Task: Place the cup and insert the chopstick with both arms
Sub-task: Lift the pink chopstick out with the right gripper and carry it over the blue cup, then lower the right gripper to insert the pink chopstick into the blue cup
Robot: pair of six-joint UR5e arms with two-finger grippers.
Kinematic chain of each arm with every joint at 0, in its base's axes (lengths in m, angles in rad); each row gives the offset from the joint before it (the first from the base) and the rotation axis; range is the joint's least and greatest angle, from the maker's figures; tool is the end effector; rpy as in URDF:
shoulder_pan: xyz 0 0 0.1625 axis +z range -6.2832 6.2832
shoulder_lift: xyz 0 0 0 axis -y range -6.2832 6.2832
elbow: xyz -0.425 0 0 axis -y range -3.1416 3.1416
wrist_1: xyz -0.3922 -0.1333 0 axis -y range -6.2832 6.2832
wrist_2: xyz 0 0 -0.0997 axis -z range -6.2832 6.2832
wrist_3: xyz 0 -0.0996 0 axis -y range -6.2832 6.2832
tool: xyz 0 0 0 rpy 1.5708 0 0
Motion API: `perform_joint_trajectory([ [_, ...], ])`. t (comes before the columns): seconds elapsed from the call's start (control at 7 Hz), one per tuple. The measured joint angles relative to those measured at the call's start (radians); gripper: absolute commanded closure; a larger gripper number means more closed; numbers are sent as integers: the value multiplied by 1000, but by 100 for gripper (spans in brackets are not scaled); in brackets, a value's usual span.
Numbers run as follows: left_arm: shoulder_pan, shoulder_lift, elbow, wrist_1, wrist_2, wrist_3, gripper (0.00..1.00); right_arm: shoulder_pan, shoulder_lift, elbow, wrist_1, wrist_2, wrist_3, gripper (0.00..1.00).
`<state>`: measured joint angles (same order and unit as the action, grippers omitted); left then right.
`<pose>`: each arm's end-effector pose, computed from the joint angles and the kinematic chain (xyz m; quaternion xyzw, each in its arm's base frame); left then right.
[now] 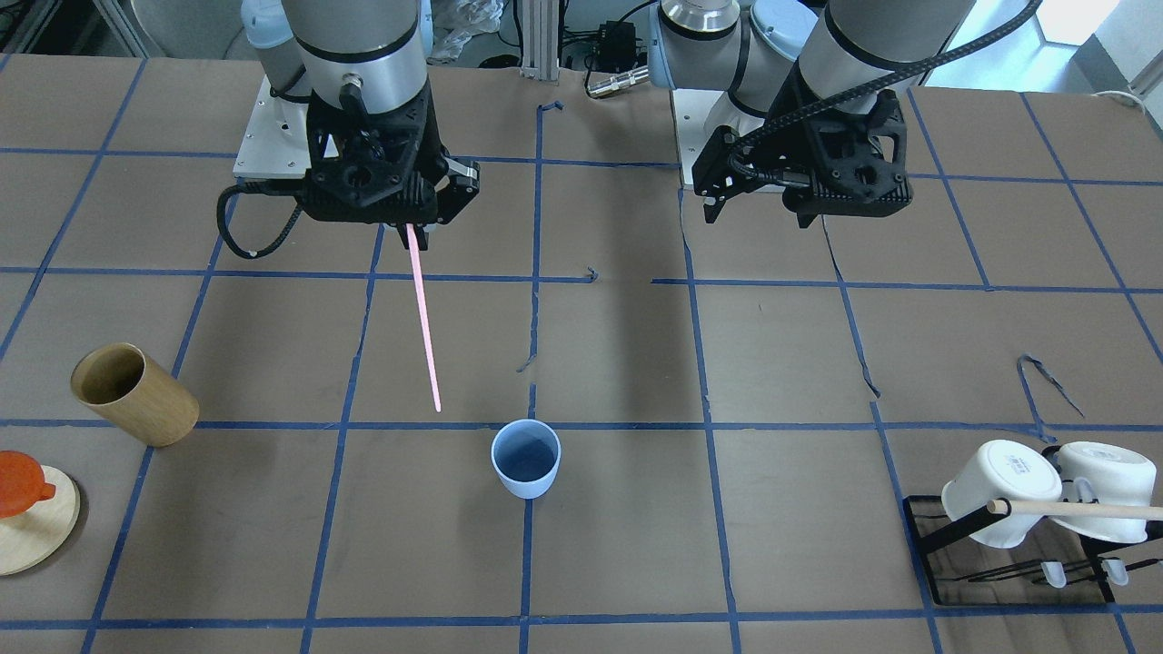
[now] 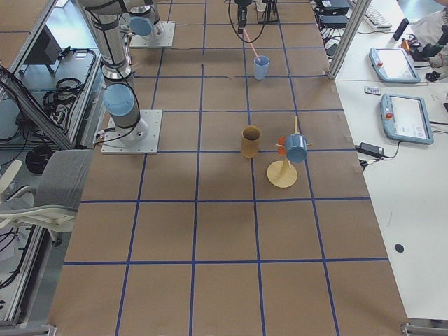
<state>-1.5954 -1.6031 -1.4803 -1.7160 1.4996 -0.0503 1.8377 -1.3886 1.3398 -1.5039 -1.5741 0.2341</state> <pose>-0.1525 -0.4923 0.5025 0.0144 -0.9983 -0.0448 0.0339 0.2777 -0.5115 0.4982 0.0164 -0.9998 -0.0084 0.0038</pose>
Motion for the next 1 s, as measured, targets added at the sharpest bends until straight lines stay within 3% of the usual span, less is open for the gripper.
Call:
perform_joint_trajectory([
  [0.43, 0, 0, 10, 1, -2, 0, 0, 16, 95, -89, -14, 33, -4, 91],
  [1.0, 0, 0, 11, 2, -3, 0, 0, 73, 158, -91, -37, 39, 60, 91],
])
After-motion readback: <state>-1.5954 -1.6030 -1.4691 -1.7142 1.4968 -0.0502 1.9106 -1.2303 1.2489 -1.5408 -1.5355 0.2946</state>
